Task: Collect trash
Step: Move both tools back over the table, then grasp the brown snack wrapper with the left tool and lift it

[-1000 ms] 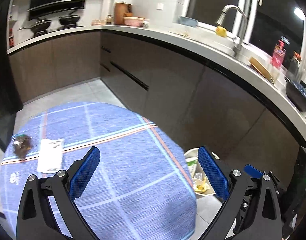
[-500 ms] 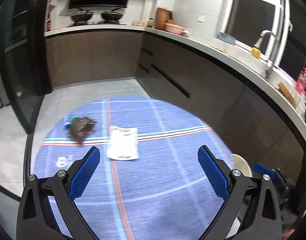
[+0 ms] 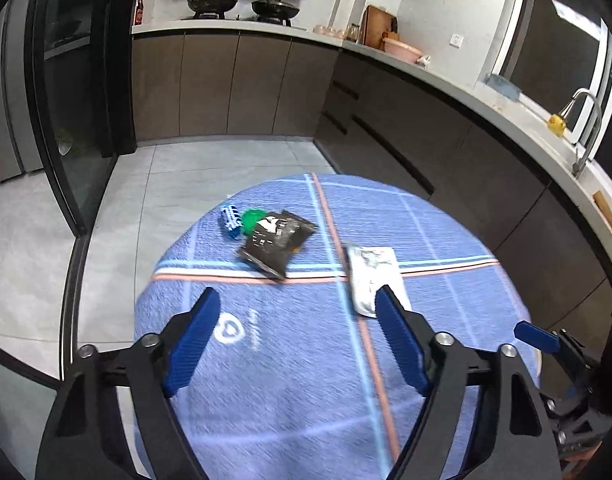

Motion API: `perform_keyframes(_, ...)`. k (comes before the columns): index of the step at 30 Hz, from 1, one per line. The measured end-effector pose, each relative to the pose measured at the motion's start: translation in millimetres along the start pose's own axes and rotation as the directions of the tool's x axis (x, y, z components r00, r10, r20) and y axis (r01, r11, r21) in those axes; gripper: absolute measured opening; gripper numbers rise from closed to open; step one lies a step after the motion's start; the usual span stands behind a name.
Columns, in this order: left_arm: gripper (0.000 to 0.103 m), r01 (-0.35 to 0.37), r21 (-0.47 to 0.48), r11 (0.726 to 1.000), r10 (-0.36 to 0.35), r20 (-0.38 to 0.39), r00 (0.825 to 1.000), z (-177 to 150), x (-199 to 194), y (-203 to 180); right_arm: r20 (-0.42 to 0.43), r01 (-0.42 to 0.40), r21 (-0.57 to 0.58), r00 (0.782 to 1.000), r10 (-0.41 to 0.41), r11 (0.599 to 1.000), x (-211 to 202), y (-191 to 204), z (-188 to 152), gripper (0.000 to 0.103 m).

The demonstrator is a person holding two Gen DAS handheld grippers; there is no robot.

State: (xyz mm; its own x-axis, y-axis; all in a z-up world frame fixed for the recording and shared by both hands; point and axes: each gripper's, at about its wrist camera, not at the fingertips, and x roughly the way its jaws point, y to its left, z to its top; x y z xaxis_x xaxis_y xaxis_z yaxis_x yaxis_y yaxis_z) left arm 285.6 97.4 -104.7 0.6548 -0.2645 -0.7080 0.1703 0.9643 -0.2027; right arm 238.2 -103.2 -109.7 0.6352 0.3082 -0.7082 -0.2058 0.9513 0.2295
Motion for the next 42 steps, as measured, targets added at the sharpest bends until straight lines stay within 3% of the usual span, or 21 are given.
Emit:
perform_keyframes(10,0.071,0.029,-0.02,0.999,-0.03,-0.07,0.997,29.6,68.3,26.8,-0.048,-0.03,-0.003,0.998,0.03,1.0,36.8,4.0,15.8,0.1)
perform_keyframes(20,0.07,0.056,-0.017,0.998,-0.058,-0.104,0.993,42.4,113.5,28.3,-0.081,-0.034,0.014,0.996,0.035,0.999,61.8,0.5,19.6,0.1)
perform_keyframes(22,0.066,0.06,-0.015,0.998,-0.061,-0.114,0.992,43.0,120.3,28.5,-0.085,-0.032,0.014,0.996,0.034,0.999,65.3,-0.5,20.5,0.1)
perform_keyframes(26,0.036,0.07,-0.009,0.997,-0.071,-0.153,0.986,40.3,134.5,28.3,-0.096,-0.021,0.021,0.995,0.023,1.0,71.1,-4.1,21.5,0.1)
perform_keyframes(30,0.032,0.089,-0.02,0.996,-0.092,-0.157,0.983,32.2,133.6,28.5,-0.106,-0.01,0.027,0.994,0.013,1.0,86.9,-4.0,25.0,0.097)
perform_keyframes(33,0.03,0.101,-0.025,0.995,-0.104,-0.155,0.982,27.6,127.4,27.4,-0.114,0.008,0.026,0.993,-0.005,1.0,100.5,-3.2,28.8,0.088)
perform_keyframes(35,0.023,0.095,-0.017,0.995,-0.096,-0.153,0.984,23.7,122.7,25.9,-0.111,0.021,0.025,0.994,-0.018,0.999,106.8,-2.2,31.7,0.085)
perform_keyframes(42,0.022,0.098,-0.013,0.995,-0.098,-0.134,0.986,18.3,109.3,22.8,-0.104,0.065,0.017,0.993,-0.063,0.998,125.8,1.2,38.2,0.073)
